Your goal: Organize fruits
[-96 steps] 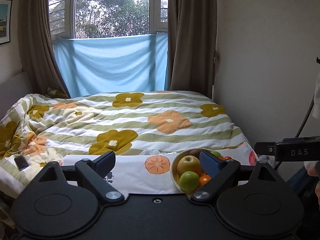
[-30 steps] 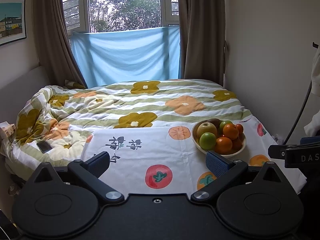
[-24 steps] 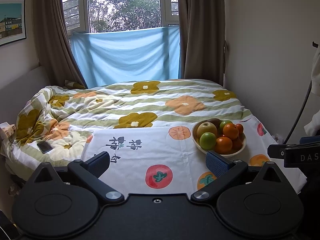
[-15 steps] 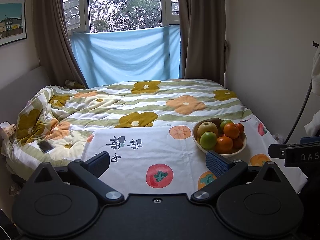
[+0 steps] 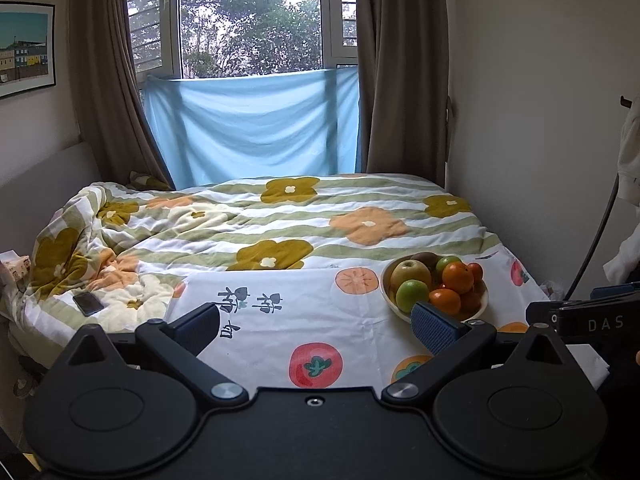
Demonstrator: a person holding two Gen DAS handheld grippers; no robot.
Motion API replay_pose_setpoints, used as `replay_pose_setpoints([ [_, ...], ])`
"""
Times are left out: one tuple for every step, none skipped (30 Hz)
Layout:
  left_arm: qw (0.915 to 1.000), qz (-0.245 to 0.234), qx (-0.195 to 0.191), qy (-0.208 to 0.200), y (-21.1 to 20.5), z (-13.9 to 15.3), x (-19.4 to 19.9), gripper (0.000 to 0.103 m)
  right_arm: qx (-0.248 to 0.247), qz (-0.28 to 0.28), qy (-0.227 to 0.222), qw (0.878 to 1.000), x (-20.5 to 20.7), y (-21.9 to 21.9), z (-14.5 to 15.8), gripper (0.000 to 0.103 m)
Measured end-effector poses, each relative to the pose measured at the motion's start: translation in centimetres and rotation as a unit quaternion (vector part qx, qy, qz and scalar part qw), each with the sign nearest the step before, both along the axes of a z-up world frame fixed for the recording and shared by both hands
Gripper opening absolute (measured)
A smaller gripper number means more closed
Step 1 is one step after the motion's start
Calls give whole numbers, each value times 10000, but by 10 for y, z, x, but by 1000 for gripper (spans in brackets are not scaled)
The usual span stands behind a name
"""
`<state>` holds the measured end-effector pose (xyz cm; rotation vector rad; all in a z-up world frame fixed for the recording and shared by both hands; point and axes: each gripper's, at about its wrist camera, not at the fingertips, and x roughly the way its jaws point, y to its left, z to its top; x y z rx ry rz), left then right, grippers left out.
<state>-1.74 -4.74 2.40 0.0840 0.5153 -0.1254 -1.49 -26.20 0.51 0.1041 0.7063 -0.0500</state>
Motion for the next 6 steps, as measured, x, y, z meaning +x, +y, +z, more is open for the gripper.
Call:
replay_pose_setpoints([
  [10000,17,30,-26,-1,0,0,103,9,4,4,10000,0,0,-1,103],
  [10000,30,62,-41,-1,0,0,103,13,6,5,10000,1,0,-1,103],
  [9999,47,93,-50,-2,0,1,103,5,2,2,10000,0,0,-1,103],
  [9999,58,109,-39,-1,0,2,103,7,1,3,10000,1,0,-1,103],
  [9999,70,106,-20,-1,0,3,103,7,5,3,10000,1,0,-1,103],
  [9999,70,89,9,-2,-1,5,103,-3,5,8,10000,0,0,-1,103],
])
